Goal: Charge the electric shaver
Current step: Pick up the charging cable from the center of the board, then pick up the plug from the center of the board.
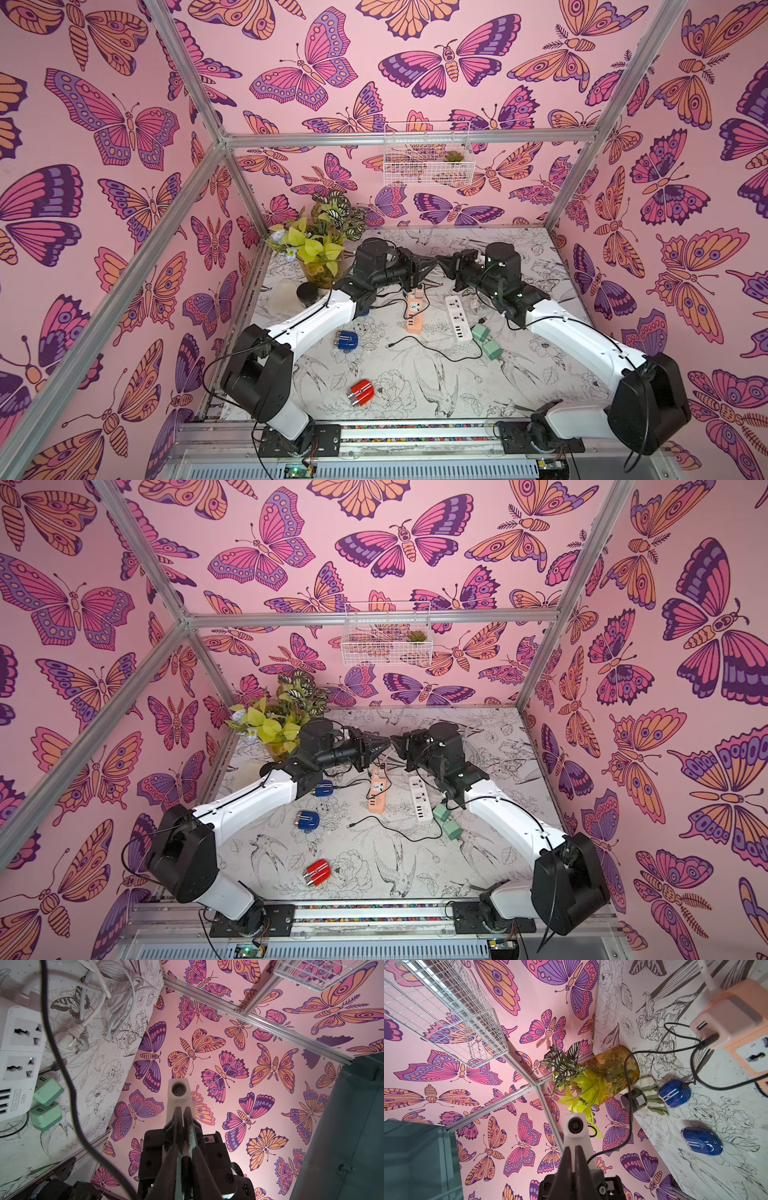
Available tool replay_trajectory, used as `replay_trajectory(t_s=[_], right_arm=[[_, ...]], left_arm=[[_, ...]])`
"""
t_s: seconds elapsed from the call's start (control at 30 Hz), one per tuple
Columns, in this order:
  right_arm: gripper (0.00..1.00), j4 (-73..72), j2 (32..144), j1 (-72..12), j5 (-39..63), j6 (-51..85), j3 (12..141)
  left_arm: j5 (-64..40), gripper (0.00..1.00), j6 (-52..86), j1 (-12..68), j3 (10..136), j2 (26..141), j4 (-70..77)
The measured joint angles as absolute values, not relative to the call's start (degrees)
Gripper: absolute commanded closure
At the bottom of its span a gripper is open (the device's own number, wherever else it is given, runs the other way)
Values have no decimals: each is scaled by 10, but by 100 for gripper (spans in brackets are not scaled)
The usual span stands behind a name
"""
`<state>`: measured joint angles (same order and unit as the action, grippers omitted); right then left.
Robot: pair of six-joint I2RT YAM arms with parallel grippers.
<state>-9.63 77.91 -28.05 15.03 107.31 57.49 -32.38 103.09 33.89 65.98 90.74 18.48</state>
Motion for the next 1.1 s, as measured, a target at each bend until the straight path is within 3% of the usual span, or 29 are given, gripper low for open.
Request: replay_trajectory(t_s=[0.17,0.3,0.47,0.5,0.6,0.67,0.73,0.9,1.1], right_arm=[[100,-91,779,-281,150,1065,575],[100,-91,779,-281,150,1062,575],[100,-90,779,-281,150,1059,575],[97,-90,779,-281,151,1057,575],[70,-72,776,-276,157,1036,577],[63,-13,771,-261,157,1004,593],[60,67,759,-237,146,960,619],[64,227,682,-144,128,896,611],[54,317,670,-114,141,927,504]], left_arm=[[-324,87,1028,339,658,906,183],[-324,99,1029,339,658,905,183],[-324,100,1027,339,657,904,182],[-324,100,1027,339,656,904,182],[-324,100,1022,339,652,902,180],[-327,100,1014,339,644,897,175],[-327,100,1005,338,635,888,170],[-328,100,981,332,617,862,150],[-328,100,958,324,615,851,144]])
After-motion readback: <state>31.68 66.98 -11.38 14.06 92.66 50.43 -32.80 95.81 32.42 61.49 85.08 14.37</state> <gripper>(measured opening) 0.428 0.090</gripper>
